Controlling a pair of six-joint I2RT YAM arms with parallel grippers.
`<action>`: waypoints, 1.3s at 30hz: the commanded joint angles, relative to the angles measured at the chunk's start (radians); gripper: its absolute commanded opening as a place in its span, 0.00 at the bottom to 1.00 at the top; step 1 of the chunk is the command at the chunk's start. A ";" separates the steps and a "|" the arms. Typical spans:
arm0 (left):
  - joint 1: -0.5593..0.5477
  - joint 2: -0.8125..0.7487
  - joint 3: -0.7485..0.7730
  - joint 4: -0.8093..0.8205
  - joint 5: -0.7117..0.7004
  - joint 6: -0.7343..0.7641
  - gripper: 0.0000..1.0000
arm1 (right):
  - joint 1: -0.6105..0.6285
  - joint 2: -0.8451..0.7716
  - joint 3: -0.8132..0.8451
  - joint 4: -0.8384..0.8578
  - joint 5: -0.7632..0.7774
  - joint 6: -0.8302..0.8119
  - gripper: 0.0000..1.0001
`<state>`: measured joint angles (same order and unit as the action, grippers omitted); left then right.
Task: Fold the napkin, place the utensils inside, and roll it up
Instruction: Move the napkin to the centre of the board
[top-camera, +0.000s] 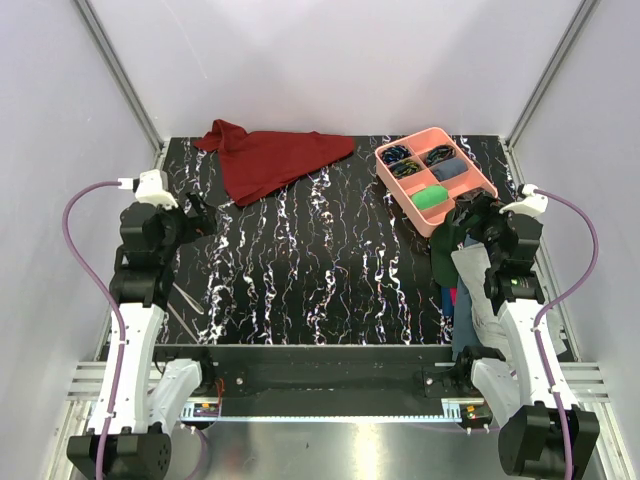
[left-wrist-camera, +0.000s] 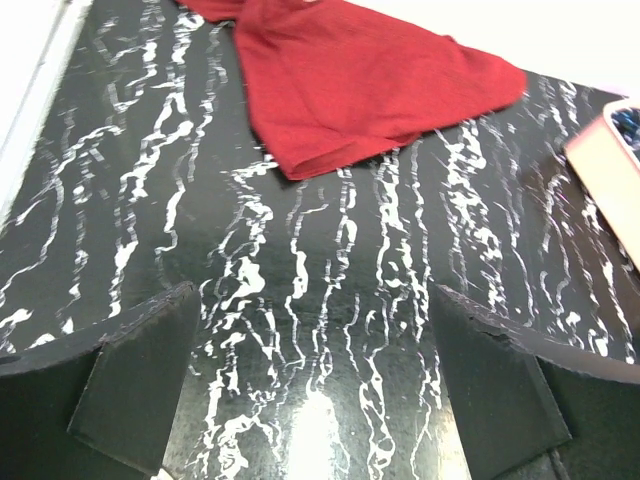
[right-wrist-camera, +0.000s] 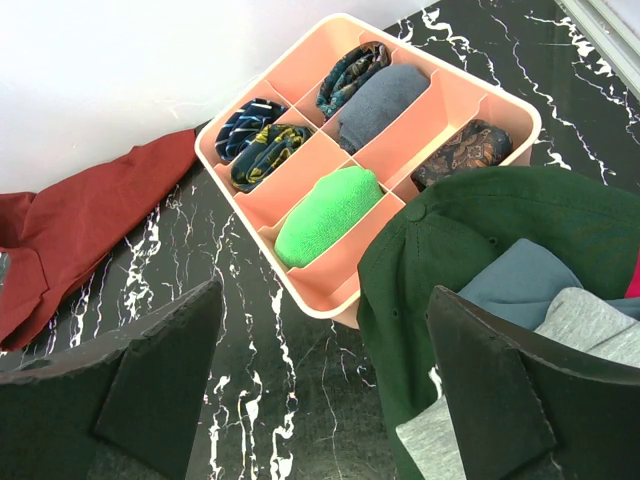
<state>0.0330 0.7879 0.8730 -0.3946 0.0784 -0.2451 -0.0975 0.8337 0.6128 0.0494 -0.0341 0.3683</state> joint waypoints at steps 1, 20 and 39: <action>0.018 -0.009 0.008 0.022 -0.113 -0.026 0.99 | 0.002 -0.013 0.002 0.043 0.030 0.012 0.92; -0.190 0.239 0.165 -0.050 -0.332 0.116 0.86 | 0.002 0.004 0.027 0.021 0.030 0.029 0.94; -0.317 1.325 0.899 -0.128 -0.517 0.386 0.74 | 0.002 -0.073 0.030 -0.020 0.014 0.032 0.96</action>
<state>-0.3099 2.0258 1.6573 -0.5186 -0.4152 0.0906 -0.0975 0.7898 0.6128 0.0269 -0.0200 0.3996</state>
